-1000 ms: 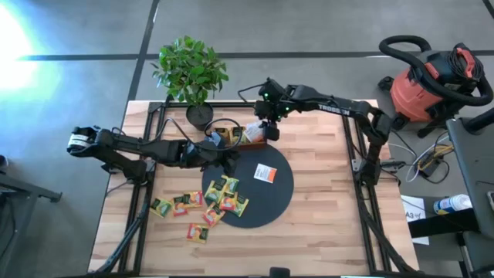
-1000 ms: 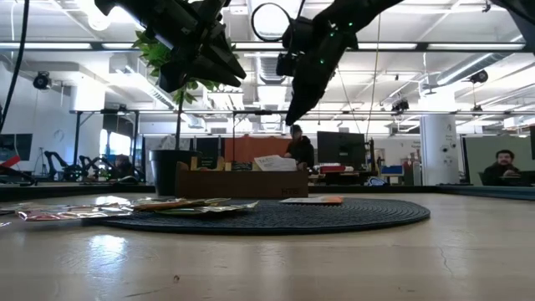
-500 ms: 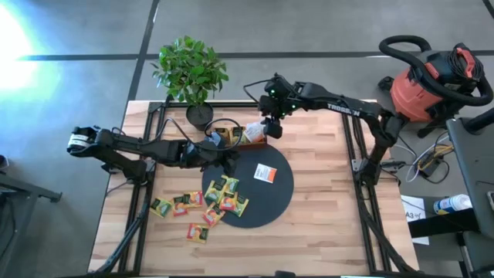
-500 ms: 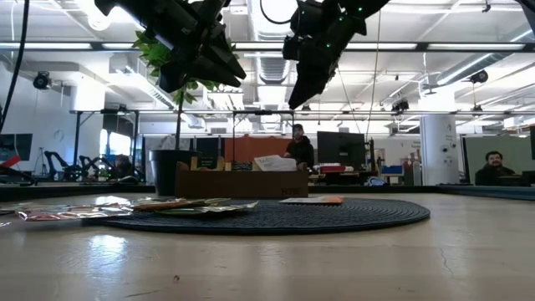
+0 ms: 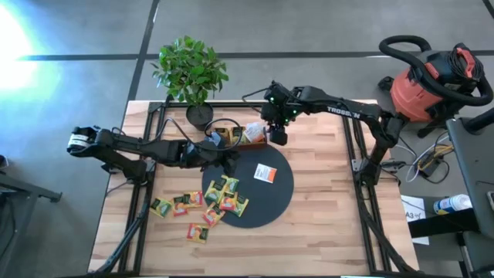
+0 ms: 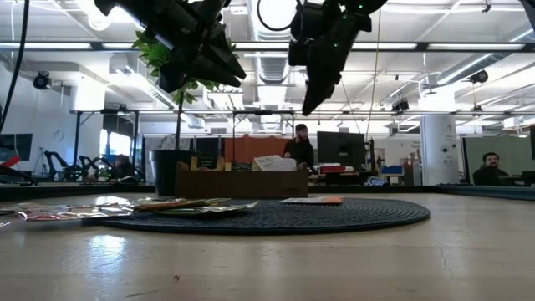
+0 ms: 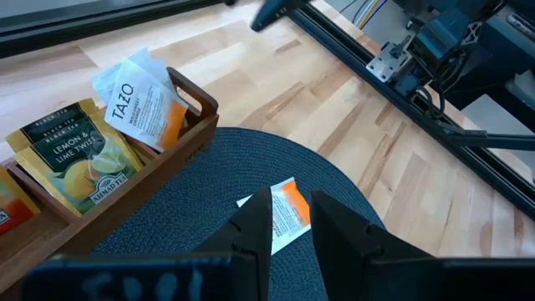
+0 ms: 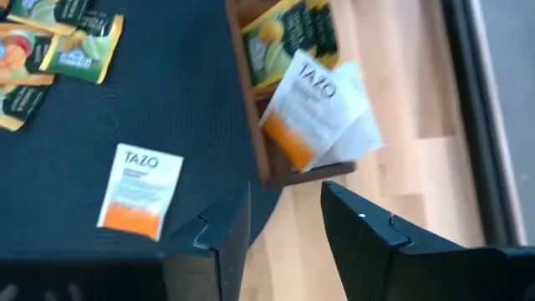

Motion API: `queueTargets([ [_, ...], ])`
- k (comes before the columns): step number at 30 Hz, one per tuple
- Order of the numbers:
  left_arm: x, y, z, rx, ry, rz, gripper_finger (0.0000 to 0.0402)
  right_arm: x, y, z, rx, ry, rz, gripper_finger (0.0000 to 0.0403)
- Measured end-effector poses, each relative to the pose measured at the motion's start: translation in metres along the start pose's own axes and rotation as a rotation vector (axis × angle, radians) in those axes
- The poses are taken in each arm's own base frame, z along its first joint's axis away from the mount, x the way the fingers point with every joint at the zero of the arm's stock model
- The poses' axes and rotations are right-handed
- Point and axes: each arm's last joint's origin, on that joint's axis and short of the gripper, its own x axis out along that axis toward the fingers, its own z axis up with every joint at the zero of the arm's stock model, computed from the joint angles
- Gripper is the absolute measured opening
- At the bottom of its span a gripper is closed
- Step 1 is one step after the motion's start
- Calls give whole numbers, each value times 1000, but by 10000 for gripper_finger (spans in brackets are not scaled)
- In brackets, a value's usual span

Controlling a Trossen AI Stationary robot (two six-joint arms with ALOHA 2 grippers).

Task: Pick & Place Tea
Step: Put the white tea bag into the right slot of the wooden organizer

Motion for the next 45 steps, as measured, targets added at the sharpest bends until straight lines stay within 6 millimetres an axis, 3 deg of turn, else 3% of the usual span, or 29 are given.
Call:
queueTargets([
  [13,0,0,0,0,0,0,58,0,36,-36,88,91,52,136],
  [26,0,0,0,0,0,1,58,-16,96,-89,295,-74,127,136],
  [36,0,0,0,-6,-1,0,58,11,126,-111,429,16,175,136],
  [45,0,-4,6,-140,-54,-46,58,54,130,-118,587,20,187,136],
])
